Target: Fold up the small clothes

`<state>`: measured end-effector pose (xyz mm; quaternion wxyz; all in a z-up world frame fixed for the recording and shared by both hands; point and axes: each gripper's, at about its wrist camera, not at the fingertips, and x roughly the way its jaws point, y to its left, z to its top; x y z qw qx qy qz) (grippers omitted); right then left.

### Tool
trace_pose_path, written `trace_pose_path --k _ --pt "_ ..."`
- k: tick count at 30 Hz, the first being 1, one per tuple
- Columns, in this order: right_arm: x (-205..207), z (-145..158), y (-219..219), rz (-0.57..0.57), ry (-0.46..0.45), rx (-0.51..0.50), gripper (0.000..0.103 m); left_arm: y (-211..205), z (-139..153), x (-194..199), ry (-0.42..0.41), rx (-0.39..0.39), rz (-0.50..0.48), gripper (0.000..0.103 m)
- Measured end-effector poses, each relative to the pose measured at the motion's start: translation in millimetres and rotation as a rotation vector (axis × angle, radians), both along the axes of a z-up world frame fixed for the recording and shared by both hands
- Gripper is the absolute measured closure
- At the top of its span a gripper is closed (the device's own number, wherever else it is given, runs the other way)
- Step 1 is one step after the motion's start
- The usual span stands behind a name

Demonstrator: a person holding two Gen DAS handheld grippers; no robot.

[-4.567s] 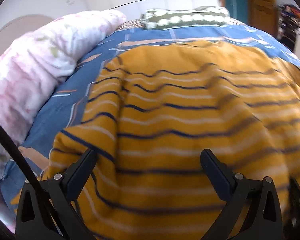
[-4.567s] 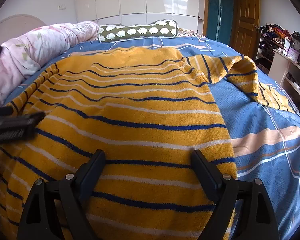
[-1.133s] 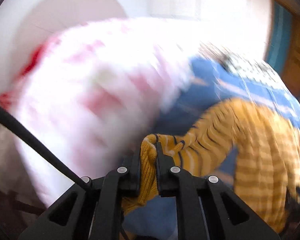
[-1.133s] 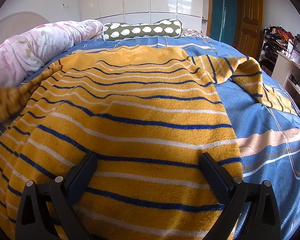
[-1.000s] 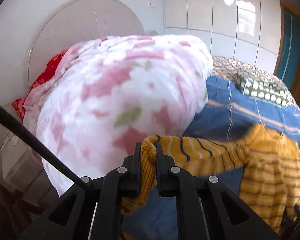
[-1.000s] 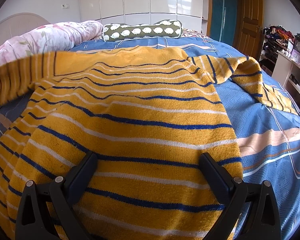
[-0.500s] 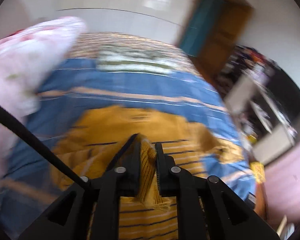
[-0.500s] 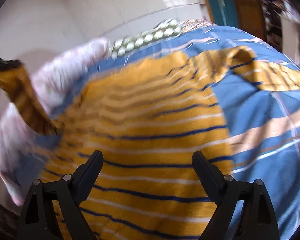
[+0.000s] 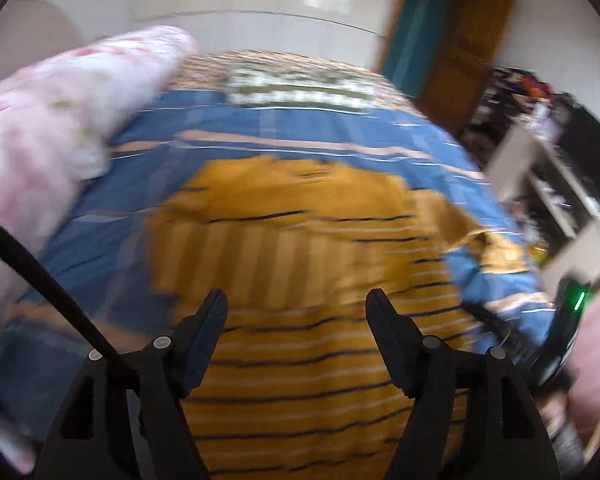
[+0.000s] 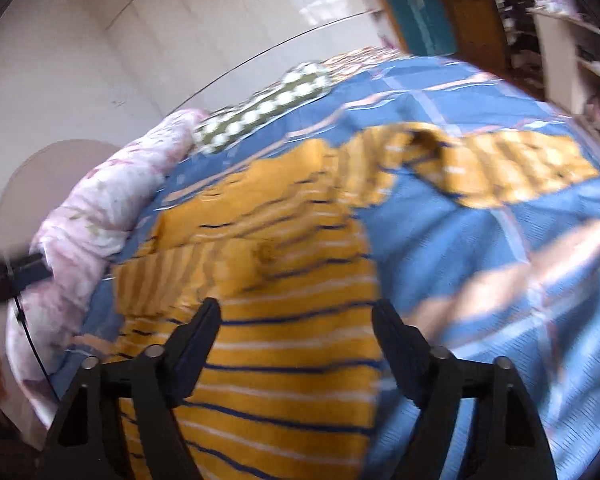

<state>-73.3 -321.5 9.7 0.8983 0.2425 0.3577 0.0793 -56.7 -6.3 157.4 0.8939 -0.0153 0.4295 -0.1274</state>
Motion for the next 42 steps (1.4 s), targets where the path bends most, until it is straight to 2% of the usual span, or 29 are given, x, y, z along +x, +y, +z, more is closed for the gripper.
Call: trace_pose_path --k 3,6,7,8,9,10,13,14,16,18,20,22,25,26,27,29,30,32,33,34,36,40,42 --pt "37 -7 20 0.021 0.041 -0.05 0.024 36 -17 -18 -0.007 0.031 0.086 0.032" --pt "71 -20 36 0.011 0.107 -0.131 0.029 69 -31 -33 0.009 -0.021 0.141 0.032" --pt "82 -25 45 0.037 0.129 -0.15 0.046 78 -36 -36 0.015 -0.044 0.152 0.031" --pt "86 -26 46 0.063 0.149 -0.148 0.077 89 -42 -41 0.019 -0.064 0.17 0.031" --pt "94 -29 53 0.097 0.203 -0.14 0.092 96 -43 -44 0.018 -0.069 0.181 0.031" --pt "98 -26 57 0.098 0.237 -0.151 0.096 102 -46 -45 0.015 -0.069 0.194 0.031" --pt "98 22 77 0.144 0.162 -0.176 0.098 111 -53 -42 0.003 -0.059 0.226 0.031" --pt "92 58 82 0.162 0.077 -0.153 0.098 116 -54 -42 -0.002 -0.061 0.239 0.031" --pt "79 106 76 0.168 -0.059 -0.06 0.098 119 -53 -41 -0.008 -0.075 0.246 0.031" --pt "57 153 56 0.127 -0.192 0.028 0.098 125 -54 -42 -0.014 -0.092 0.256 0.031" --pt "42 164 37 0.064 -0.23 0.021 0.098 126 -59 -40 -0.015 -0.091 0.262 0.031" --pt "40 149 22 0.0 -0.186 -0.038 0.097 124 -65 -37 -0.005 -0.082 0.261 0.031" --pt "56 87 8 -0.032 0.028 -0.185 0.095 117 -72 -33 0.017 -0.08 0.245 0.031" --pt "60 58 6 -0.038 0.132 -0.256 0.095 113 -73 -33 0.019 -0.08 0.238 0.031" --pt "58 45 6 -0.042 0.173 -0.29 0.095 111 -73 -32 0.019 -0.076 0.231 0.031" --pt "51 38 -2 -0.047 0.18 -0.313 0.095 107 -74 -28 0.016 -0.059 0.223 0.028" --pt "46 42 -2 -0.06 0.159 -0.318 0.092 106 -75 -24 0.015 -0.055 0.224 0.027" --pt "43 61 4 -0.077 0.086 -0.312 0.06 103 -78 -11 -0.006 -0.062 0.225 0.024" --pt "46 69 8 -0.07 0.054 -0.313 0.055 101 -79 -4 -0.024 -0.064 0.227 0.024" --pt "54 79 20 -0.037 0.018 -0.314 0.052 98 -82 4 -0.041 -0.061 0.23 0.024" --pt "74 87 45 0.054 0.011 -0.281 0.053 95 -92 24 -0.056 -0.069 0.216 0.024" --pt "145 75 113 0.256 0.07 -0.108 0.053 94 -119 51 -0.041 -0.16 0.232 0.024" --pt "175 63 147 0.314 0.101 -0.087 0.054 94 -132 55 -0.028 -0.204 0.231 0.024"
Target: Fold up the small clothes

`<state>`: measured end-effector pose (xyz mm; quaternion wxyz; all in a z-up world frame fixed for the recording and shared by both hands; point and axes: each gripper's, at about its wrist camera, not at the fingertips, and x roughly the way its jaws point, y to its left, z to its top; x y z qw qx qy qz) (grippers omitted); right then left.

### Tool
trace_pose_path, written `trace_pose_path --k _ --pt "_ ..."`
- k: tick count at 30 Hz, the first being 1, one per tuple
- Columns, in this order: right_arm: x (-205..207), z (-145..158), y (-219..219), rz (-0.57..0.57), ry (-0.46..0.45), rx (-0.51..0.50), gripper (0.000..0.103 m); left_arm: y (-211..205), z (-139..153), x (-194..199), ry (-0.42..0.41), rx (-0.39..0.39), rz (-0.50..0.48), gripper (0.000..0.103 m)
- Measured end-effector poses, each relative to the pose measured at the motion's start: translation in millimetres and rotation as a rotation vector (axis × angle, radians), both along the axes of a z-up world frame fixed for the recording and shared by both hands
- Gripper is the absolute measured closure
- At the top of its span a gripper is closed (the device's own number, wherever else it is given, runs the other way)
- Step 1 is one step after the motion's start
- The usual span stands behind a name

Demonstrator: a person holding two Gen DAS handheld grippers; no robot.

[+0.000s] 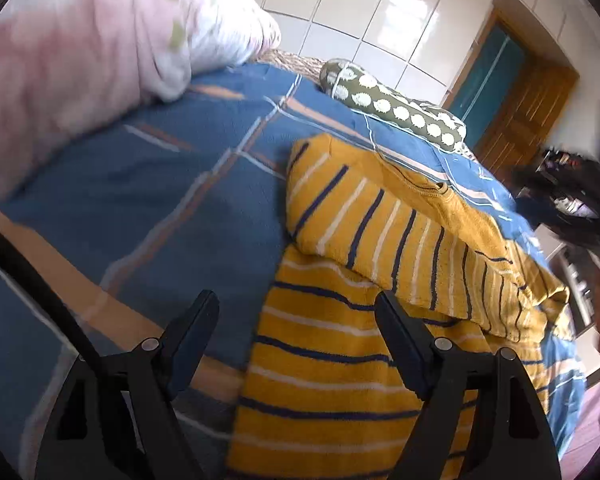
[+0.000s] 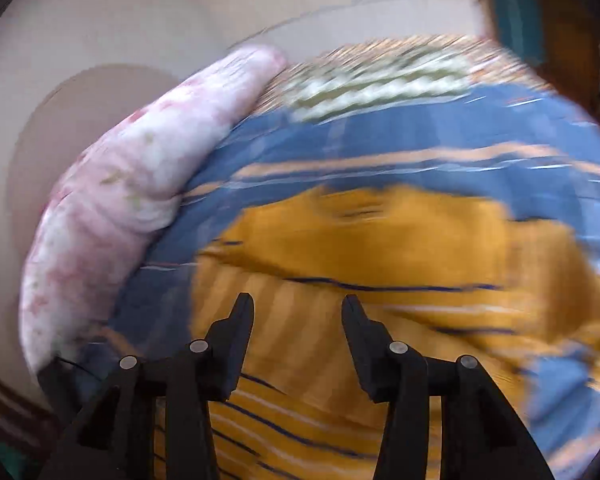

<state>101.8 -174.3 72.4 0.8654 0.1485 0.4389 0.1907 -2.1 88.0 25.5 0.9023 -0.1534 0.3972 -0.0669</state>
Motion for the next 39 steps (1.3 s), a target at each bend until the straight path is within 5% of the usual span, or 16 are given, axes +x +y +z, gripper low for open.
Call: trace_pose_path --k 6,13,14,16,22,28,33,37,39 --pt "106 -49 85 0.072 0.108 0.026 0.055 11 -23 2 0.011 -0.098 0.002 0.024" --pt "143 -91 131 0.131 0.218 -0.036 0.055 14 -28 3 0.008 -0.152 -0.013 0.018" --pt "141 -95 140 0.142 0.229 -0.107 0.071 14 -29 2 0.009 -0.158 -0.014 0.018" --pt "138 -89 148 0.169 0.191 -0.151 0.099 16 -29 2 0.009 -0.167 -0.014 0.018" --pt "165 -49 171 0.131 0.05 -0.194 0.1 17 -28 1 0.005 -0.17 -0.014 0.017" --pt "211 -66 206 0.124 0.084 -0.287 0.1 17 -29 2 0.009 -0.163 -0.015 0.017" --pt "181 -26 175 0.084 0.017 -0.199 0.097 13 -29 3 0.017 -0.141 -0.018 0.017" --pt "109 12 108 0.059 -0.016 -0.048 0.065 8 -28 4 0.023 -0.113 -0.018 0.017" --pt "57 24 58 0.014 -0.037 0.021 0.063 6 -28 4 0.027 -0.095 -0.017 0.017"
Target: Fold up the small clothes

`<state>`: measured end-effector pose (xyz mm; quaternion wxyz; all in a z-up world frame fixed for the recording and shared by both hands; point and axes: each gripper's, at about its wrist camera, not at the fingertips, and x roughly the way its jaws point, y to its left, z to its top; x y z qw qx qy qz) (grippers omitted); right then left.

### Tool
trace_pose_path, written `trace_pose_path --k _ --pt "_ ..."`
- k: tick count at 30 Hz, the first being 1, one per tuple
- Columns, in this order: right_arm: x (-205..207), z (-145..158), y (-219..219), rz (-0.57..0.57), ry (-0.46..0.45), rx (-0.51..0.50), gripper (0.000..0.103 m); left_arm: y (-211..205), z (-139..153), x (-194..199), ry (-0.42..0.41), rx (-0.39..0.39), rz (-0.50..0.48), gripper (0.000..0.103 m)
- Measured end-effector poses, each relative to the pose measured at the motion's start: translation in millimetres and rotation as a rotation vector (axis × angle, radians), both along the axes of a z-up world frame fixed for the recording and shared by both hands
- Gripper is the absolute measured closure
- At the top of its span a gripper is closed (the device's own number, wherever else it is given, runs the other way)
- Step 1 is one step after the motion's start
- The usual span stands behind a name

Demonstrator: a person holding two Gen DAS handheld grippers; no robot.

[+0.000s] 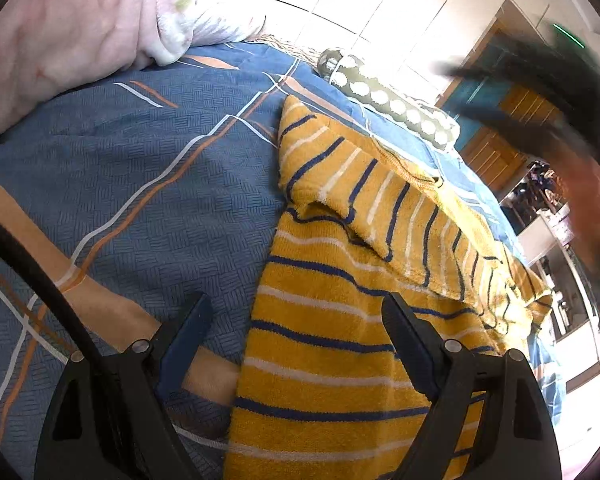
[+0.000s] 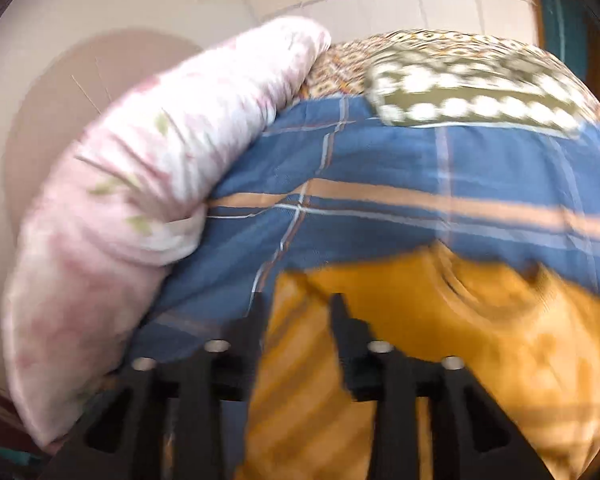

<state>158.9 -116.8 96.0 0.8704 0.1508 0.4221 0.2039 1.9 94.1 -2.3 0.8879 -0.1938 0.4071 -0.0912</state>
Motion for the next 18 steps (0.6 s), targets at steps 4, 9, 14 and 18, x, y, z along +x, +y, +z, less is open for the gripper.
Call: trace_pose_path --k 4,9,14,18 --pt "-104 14 -133 -0.193 -0.011 0.078 0.063 -10 0 2 0.017 0.074 0.005 0.017" --pt "-217 7 -288 -0.498 0.009 -0.064 0.063 -39 -1 10 0.083 0.275 -0.017 0.011" --pt "-299 -35 -392 -0.731 0.051 0.019 0.063 -61 -6 24 0.162 0.43 -0.039 0.0" --pt "-321 -86 -435 -0.821 0.075 0.24 0.062 -56 -4 31 0.204 0.407 -0.049 0.0"
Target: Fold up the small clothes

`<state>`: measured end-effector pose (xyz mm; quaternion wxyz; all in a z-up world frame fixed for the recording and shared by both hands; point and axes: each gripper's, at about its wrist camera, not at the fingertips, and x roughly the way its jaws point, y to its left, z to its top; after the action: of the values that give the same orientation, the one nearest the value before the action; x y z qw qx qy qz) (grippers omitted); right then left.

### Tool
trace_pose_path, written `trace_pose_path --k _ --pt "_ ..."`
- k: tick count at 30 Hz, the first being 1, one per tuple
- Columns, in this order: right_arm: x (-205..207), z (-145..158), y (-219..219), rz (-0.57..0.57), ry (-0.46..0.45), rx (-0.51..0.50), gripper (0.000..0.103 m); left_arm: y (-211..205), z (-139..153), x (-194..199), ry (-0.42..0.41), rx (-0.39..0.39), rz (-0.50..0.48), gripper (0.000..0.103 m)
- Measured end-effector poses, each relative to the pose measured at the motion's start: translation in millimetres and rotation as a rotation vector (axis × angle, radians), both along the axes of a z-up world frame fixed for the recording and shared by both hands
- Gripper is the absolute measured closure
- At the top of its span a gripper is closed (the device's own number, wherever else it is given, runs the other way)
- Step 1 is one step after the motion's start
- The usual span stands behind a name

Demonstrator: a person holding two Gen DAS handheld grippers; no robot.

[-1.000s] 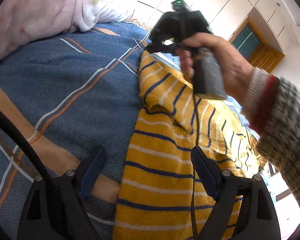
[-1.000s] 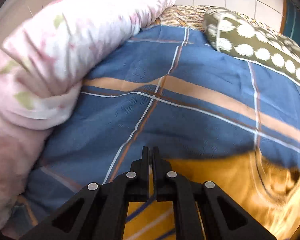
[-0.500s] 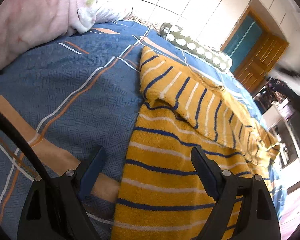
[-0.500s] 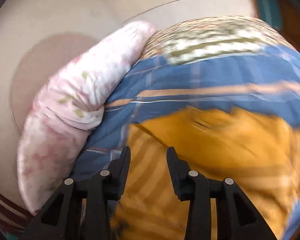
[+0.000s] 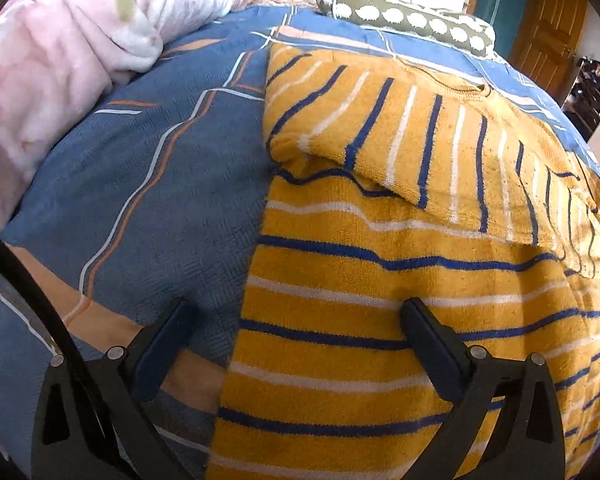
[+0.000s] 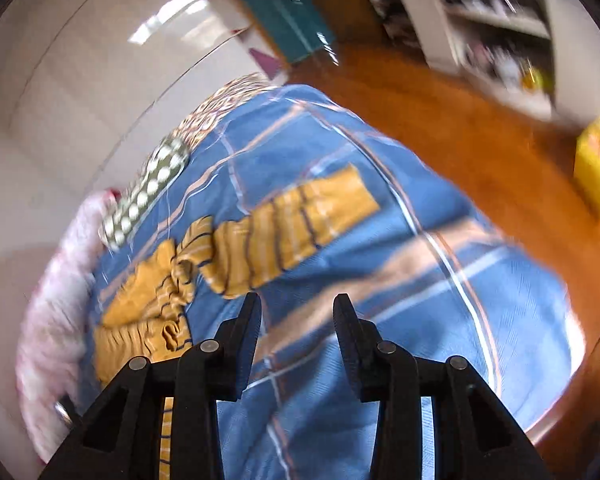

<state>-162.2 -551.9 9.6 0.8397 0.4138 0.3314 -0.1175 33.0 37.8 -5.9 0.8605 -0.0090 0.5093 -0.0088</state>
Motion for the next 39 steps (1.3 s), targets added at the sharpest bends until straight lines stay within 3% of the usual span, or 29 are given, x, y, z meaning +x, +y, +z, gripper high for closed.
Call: trace_pose_path --k 1,2,4,6,9,11,14,15,16,18,23,25,30,34,39 --pt "3 -11 -9 -0.021 -0.009 0.034 0.062 0 3 1 0.007 0.002 0.007 0.005" --pt "7 -22 -15 -0.041 -0.016 0.054 0.062 2 10 -2 -0.003 -0.004 0.025 0.018" --pt "21 -34 -26 -0.064 -0.021 0.069 0.062 3 31 -14 -0.028 -0.015 0.041 0.025" --pt "36 -42 -35 -0.069 -0.024 0.06 0.062 1 59 -34 -0.095 -0.025 0.05 0.025" --pt "68 -57 -44 -0.085 0.058 0.046 0.062 -3 99 -72 -0.21 -0.046 0.055 0.024" --pt "88 -66 -47 -0.105 0.079 0.054 0.062 -6 119 -93 -0.276 -0.068 0.049 0.015" --pt "101 -62 -48 -0.127 0.039 0.045 0.059 -13 147 -117 -0.402 -0.075 0.034 0.007" --pt "107 -59 -48 -0.104 0.034 0.036 0.065 -15 152 -122 -0.436 -0.073 0.03 0.005" --pt "110 -55 -48 -0.084 0.028 0.026 0.099 -19 157 -128 -0.456 -0.075 0.026 0.0" --pt "108 -38 -53 -0.086 0.017 -0.016 0.098 -14 163 -133 -0.473 -0.098 0.015 0.0" --pt "73 30 -74 -0.263 0.013 -0.245 0.098 12 172 -149 -0.475 -0.13 0.079 0.0" --pt "69 54 -72 -0.271 -0.006 -0.289 0.098 25 173 -157 -0.478 -0.137 0.095 0.0" --pt "92 103 -2 -0.117 -0.07 -0.401 0.098 60 171 -169 -0.503 -0.156 0.169 0.0" --pt "140 122 109 0.153 -0.137 -0.433 0.098 83 163 -178 -0.509 -0.161 0.202 0.0" --pt "195 109 270 0.522 -0.177 -0.426 0.098 103 149 -185 -0.515 -0.092 0.229 0.0"
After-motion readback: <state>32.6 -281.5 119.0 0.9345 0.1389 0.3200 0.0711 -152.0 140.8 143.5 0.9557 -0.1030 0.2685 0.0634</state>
